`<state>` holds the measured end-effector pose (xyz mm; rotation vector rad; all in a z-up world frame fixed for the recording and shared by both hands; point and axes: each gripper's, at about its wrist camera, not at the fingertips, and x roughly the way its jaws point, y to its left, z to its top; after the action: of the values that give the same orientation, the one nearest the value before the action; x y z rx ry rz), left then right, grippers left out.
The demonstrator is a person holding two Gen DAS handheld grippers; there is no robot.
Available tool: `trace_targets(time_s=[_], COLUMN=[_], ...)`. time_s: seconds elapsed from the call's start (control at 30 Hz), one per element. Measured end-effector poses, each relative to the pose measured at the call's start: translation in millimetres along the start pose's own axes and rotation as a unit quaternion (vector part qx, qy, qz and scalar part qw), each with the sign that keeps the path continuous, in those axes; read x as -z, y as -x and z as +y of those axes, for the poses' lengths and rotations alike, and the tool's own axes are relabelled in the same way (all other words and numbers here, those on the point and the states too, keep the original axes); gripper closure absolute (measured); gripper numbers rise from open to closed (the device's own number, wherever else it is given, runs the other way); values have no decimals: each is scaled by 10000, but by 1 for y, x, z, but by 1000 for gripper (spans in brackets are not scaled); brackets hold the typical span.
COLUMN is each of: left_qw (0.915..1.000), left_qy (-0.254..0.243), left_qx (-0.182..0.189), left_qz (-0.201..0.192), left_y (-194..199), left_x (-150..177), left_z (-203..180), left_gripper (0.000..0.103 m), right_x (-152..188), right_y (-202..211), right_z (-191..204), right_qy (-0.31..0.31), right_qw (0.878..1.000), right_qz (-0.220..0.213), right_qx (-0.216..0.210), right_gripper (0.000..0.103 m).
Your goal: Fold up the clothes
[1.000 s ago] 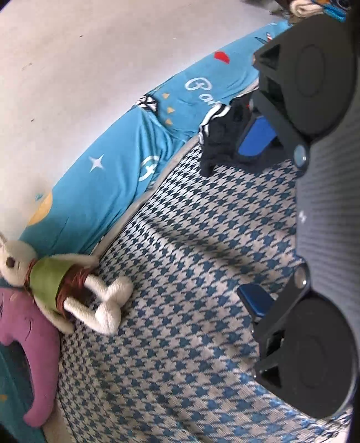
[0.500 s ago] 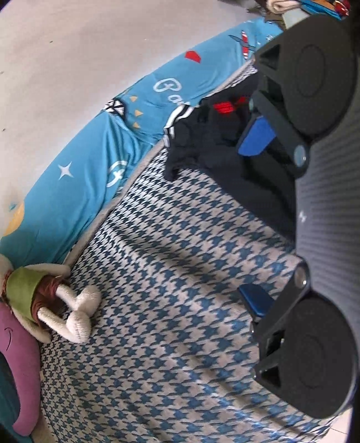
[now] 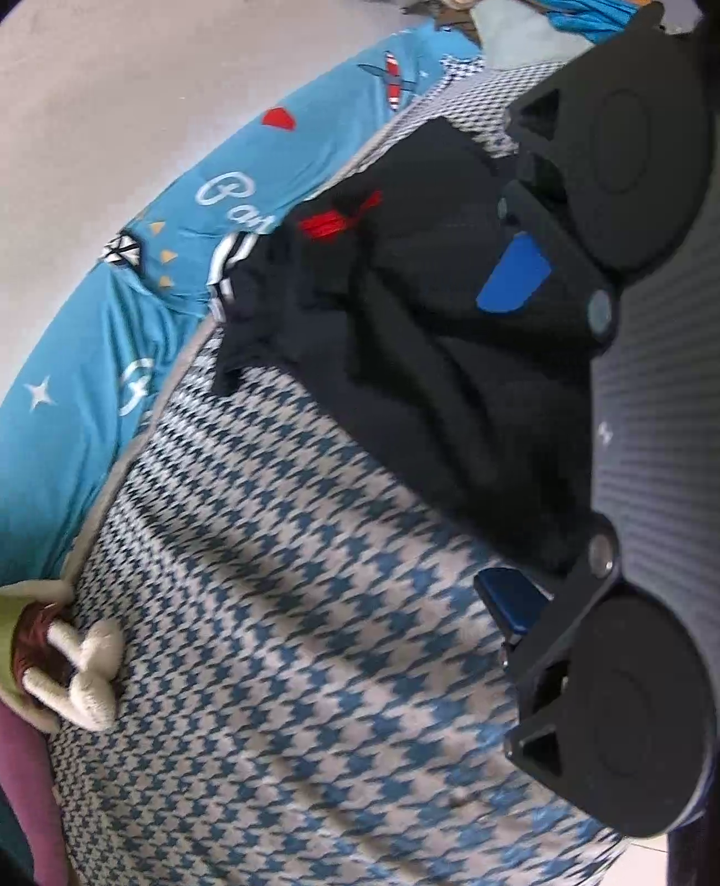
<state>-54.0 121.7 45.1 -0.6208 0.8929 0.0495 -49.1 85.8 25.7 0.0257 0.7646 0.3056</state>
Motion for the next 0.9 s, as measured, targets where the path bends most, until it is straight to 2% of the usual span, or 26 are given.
trace_targets(time_s=[0.17, 0.33, 0.57, 0.67, 0.73, 0.8, 0.87, 0.9], left_qw=[9997, 9998, 9998, 9996, 9995, 9994, 9992, 9991], left_qy=[-194, -148, 42, 146, 202, 249, 284, 303], left_qx=[-124, -151, -215, -230, -245, -257, -266, -275], left_qz=[30, 12, -13, -13, -19, -28, -42, -50], left_y=[-4, -4, -5, -5, -4, -4, -3, -3], left_x=[10, 12, 9, 9, 8, 8, 8, 8], left_z=[-5, -2, 5, 10, 13, 15, 17, 18], left_gripper=[0, 0, 0, 0, 0, 0, 0, 0], right_x=[20, 34, 44, 47, 45, 43, 42, 41], right_y=[-2, -13, -34, -38, -39, -41, -41, -40], right_z=[13, 22, 36, 41, 41, 40, 39, 39], right_qy=[450, 989, 1808, 2101, 2054, 1939, 1862, 1838], right_qw=[9985, 9925, 9770, 9702, 9717, 9748, 9763, 9766], right_qz=[178, 258, 357, 267, 252, 258, 267, 275], right_qx=[261, 672, 1073, 1181, 1137, 1069, 1069, 1083], right_gripper=[54, 54, 54, 56, 66, 87, 96, 97])
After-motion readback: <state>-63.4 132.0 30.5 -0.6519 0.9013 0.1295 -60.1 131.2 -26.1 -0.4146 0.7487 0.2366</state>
